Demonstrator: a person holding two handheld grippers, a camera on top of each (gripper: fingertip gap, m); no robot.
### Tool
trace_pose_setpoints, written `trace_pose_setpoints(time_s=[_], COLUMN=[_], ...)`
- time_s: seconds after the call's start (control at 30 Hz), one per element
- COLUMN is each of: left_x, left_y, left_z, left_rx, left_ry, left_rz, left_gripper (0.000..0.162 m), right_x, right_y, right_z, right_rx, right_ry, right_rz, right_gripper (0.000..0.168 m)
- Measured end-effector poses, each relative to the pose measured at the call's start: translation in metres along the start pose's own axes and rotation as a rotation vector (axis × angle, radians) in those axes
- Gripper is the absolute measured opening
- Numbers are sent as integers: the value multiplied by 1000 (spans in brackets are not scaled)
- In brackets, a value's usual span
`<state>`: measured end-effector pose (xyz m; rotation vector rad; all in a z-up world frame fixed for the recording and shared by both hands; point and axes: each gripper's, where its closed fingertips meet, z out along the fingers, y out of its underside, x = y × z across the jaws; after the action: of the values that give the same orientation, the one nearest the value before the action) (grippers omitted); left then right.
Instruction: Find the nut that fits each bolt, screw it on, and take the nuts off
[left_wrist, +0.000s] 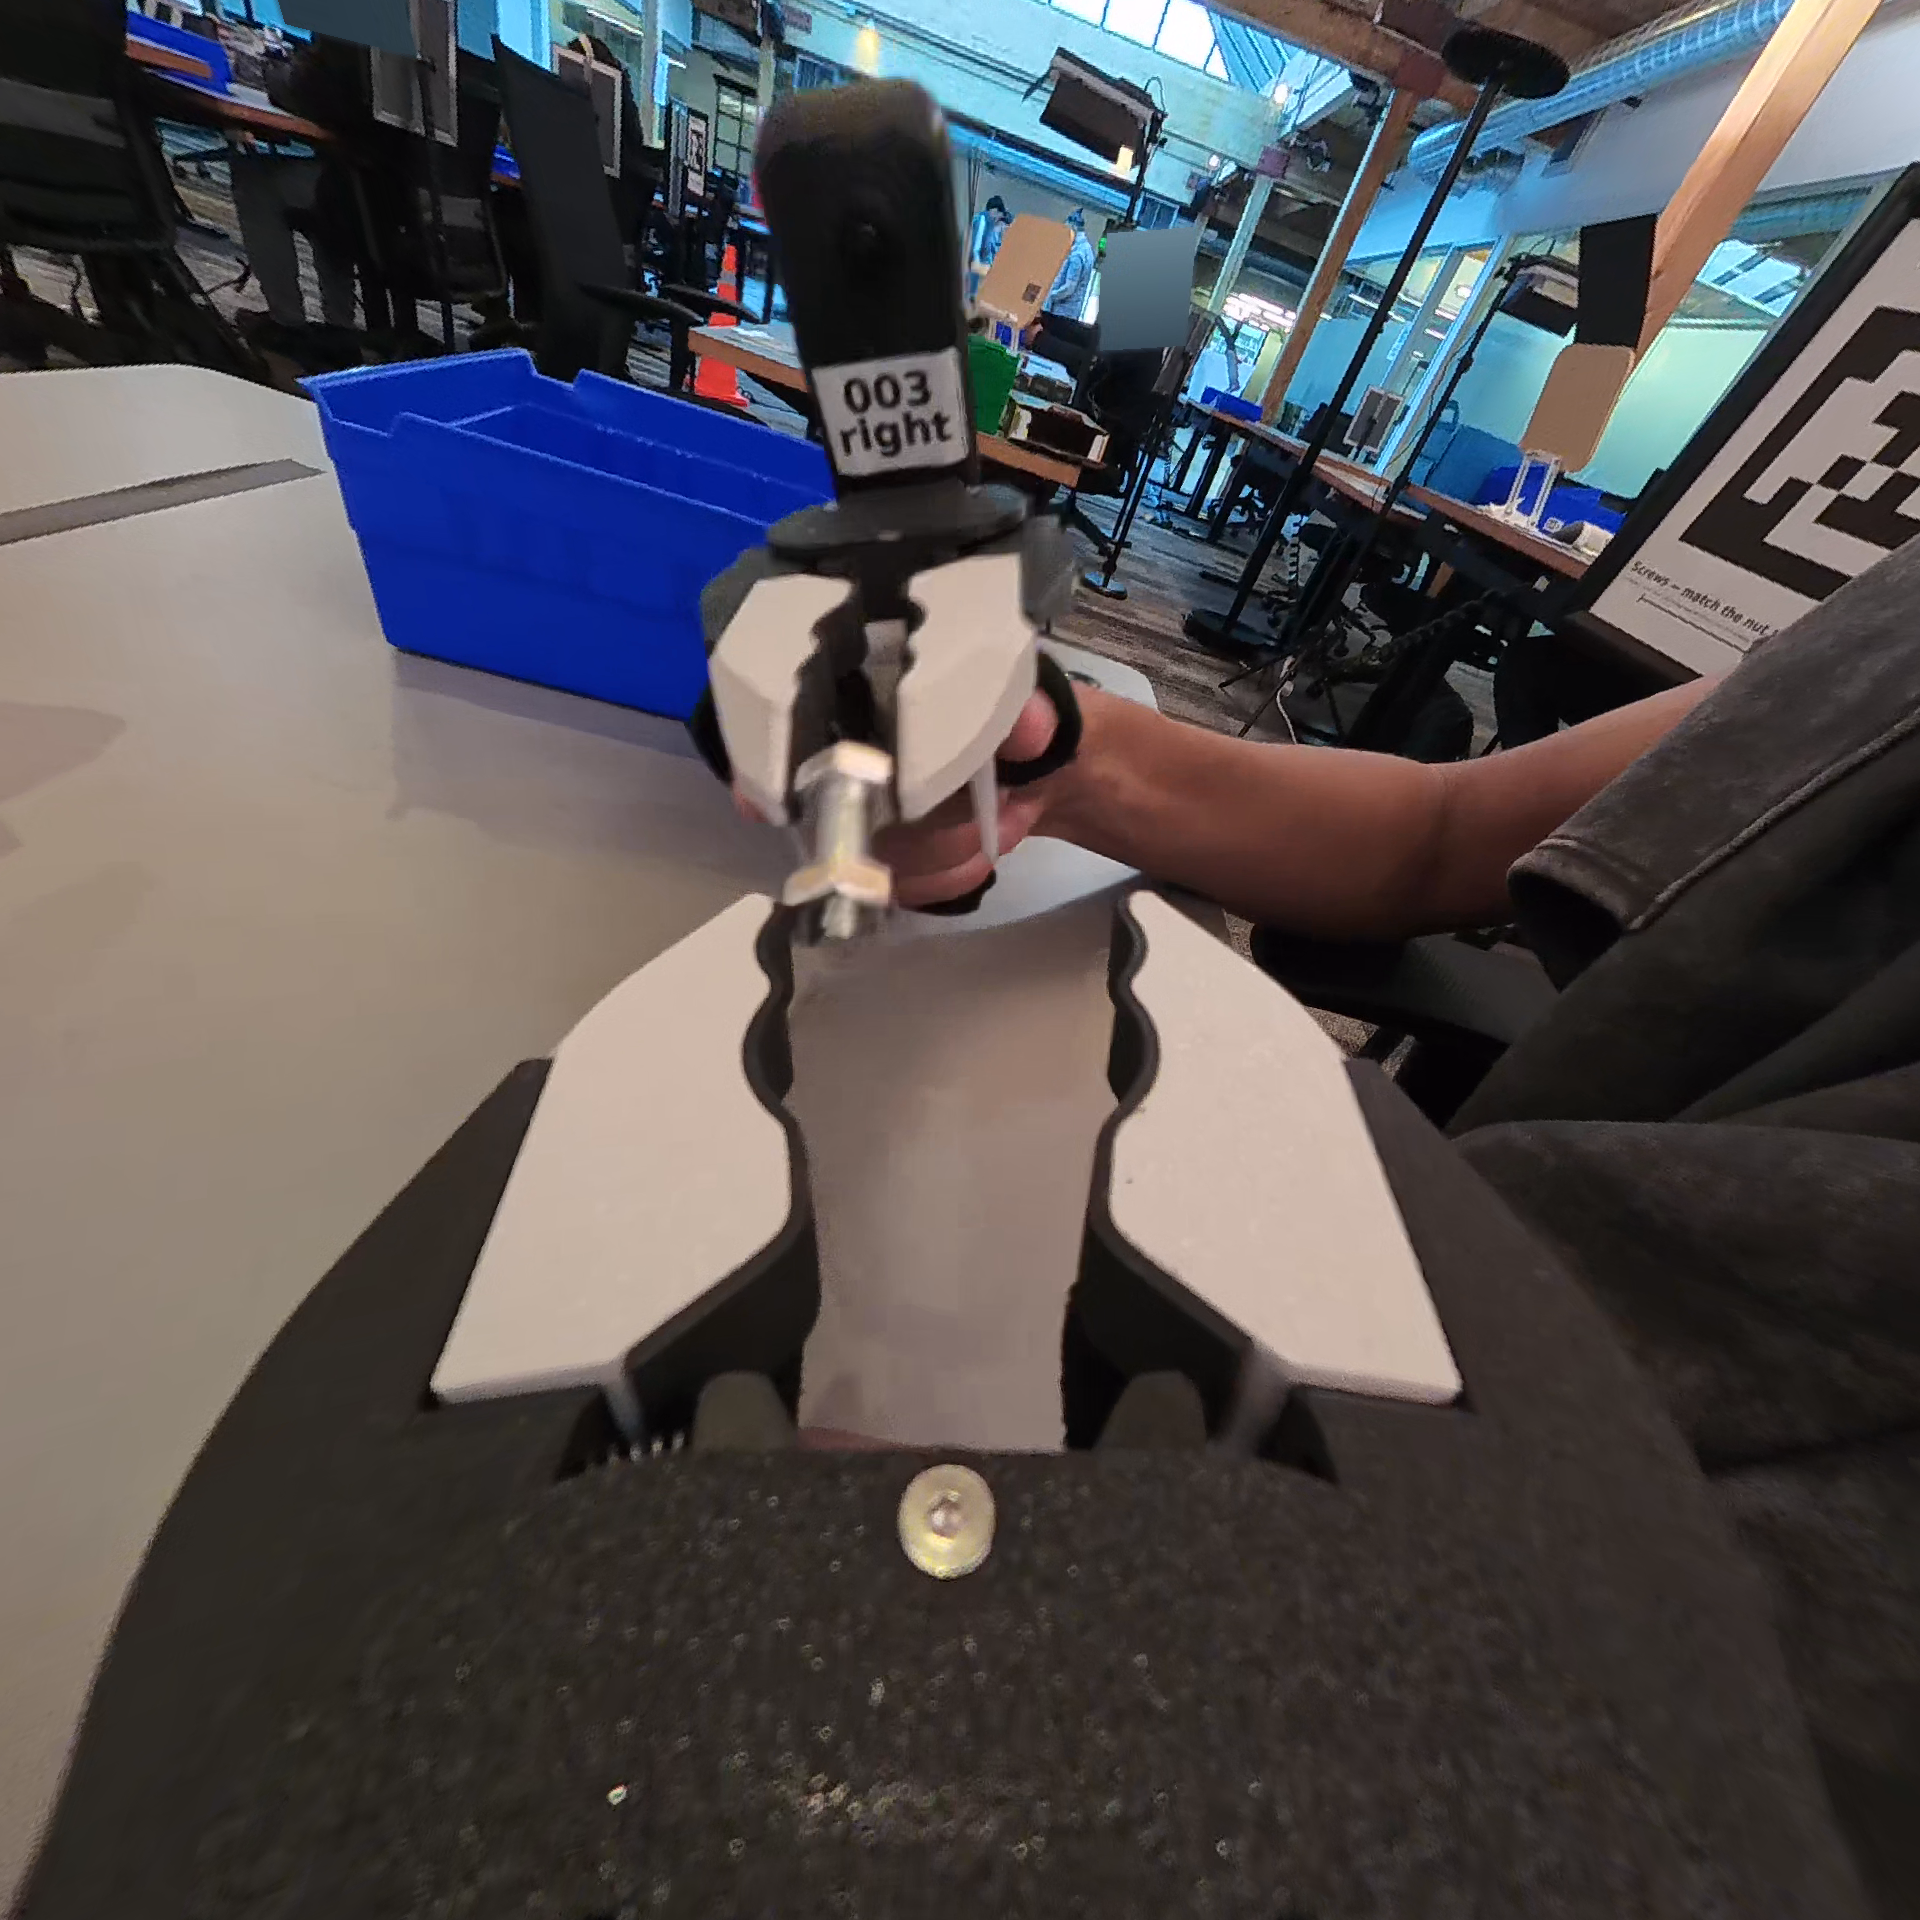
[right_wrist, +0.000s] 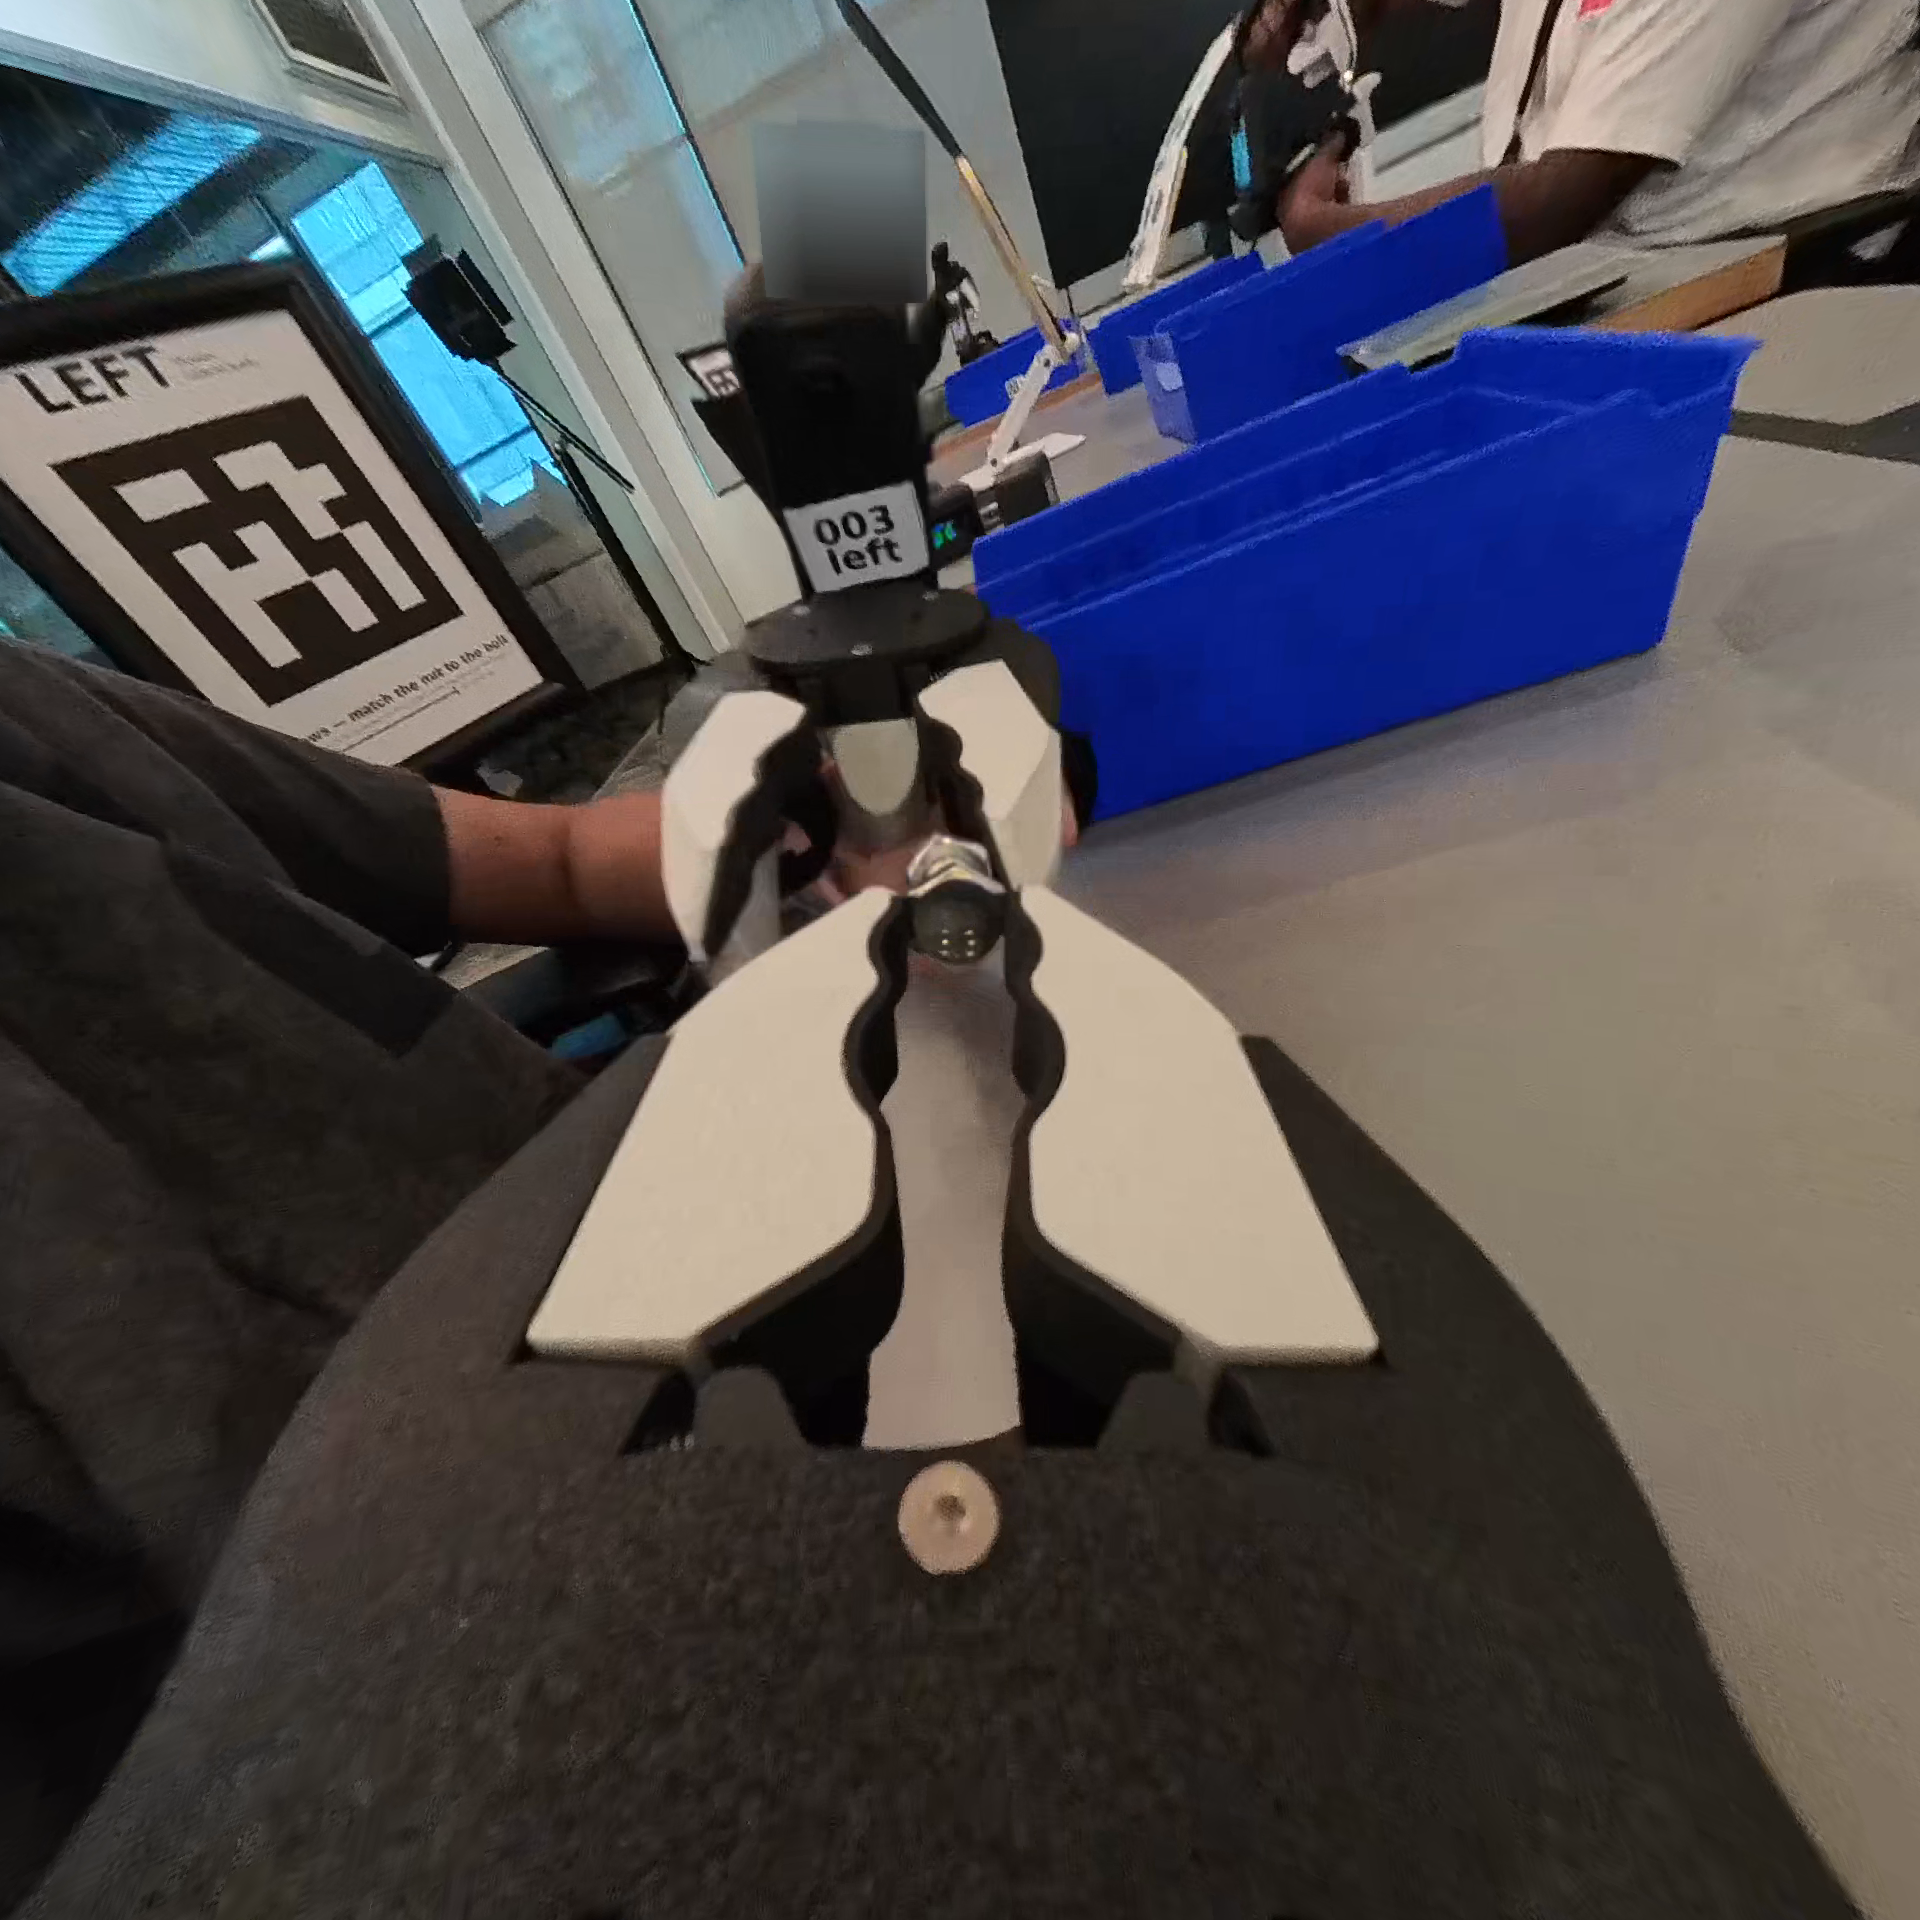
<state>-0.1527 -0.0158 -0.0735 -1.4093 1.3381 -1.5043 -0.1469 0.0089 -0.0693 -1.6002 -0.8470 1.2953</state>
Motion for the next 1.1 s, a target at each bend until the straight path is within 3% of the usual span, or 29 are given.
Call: trace_pose_setpoints(time_s=[0.03,0.1,0.23,0.3,0.37,0.47,0.73,1.03,1.1], left_x=[0,1,-5,-3,-3,-2,-10,-12,-12], left_y=[-1,-4,4,4,3,-6,-6,-16,-15], left_z=[0,-2,1,3,2,-3,-13,-20,-20], left_rx=[4,22,-26,-24,-21,30,40,101,92], left_ry=[-1,5,-24,-20,-30,-12,-70,-91,-97], left_rz=[-1,-4,0,8,13,0,12,12,27], left_gripper=[64,56,58,58,63,53,61,60,60], right_x=[3,12,-7,-1,6,14,-10,-6,-12], right_y=[8,23,-2,-4,8,31,2,1,-21], right_z=[1,0,0,2,2,1,-9,-15,-27], right_rx=[-21,-72,16,1,-36,-115,81,89,116], right_ry=[4,45,-34,9,18,66,-72,-41,-9], right_rz=[20,35,7,-16,6,22,77,72,48], right_gripper=[18,18,18,18,18,18,18,18,18])
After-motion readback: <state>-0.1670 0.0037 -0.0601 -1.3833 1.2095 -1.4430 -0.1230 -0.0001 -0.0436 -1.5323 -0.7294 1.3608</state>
